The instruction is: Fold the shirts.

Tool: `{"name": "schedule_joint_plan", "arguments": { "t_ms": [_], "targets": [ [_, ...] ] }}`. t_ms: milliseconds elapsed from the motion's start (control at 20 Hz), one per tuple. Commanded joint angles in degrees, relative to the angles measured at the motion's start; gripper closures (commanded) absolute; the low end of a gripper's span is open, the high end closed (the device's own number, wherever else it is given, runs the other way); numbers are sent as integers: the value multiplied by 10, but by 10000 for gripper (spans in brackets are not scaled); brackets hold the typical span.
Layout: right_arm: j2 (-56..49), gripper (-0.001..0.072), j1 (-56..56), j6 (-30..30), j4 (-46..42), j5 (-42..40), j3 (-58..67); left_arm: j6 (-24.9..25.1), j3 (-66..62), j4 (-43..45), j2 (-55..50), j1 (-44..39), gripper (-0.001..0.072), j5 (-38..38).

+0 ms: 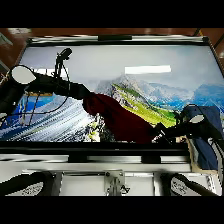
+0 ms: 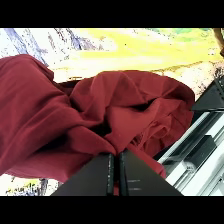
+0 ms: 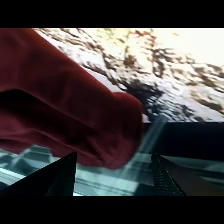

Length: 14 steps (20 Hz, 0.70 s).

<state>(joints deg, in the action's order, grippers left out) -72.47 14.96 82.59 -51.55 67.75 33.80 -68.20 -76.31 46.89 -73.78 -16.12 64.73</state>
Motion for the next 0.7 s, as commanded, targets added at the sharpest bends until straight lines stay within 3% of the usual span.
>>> {"name": "schedule_joint_plan", "arguments": {
  "t_ms": [0,50,100,150,250,450,650],
  "targets": [
    [-7,162,-18,31,29,-94,-13,0,-1,1,0,0,669,3],
    [-7,239,-39,34,28,-110,-13,0,-1,1,0,0,669,3],
    [-7,504,-59,34,30,-118,-13,0,-1,2,0,1,669,3],
    [-6,640,-73,29,33,-119,-11,0,-2,3,0,2,668,3],
    [8,642,-80,-25,25,-87,15,1,-11,3,0,12,669,3],
    [115,643,-37,-48,-56,-25,176,-5,-143,3,8,30,669,26],
    [237,643,-7,-126,-62,-89,444,-6,-390,-6,14,32,668,29]
  ]
}}
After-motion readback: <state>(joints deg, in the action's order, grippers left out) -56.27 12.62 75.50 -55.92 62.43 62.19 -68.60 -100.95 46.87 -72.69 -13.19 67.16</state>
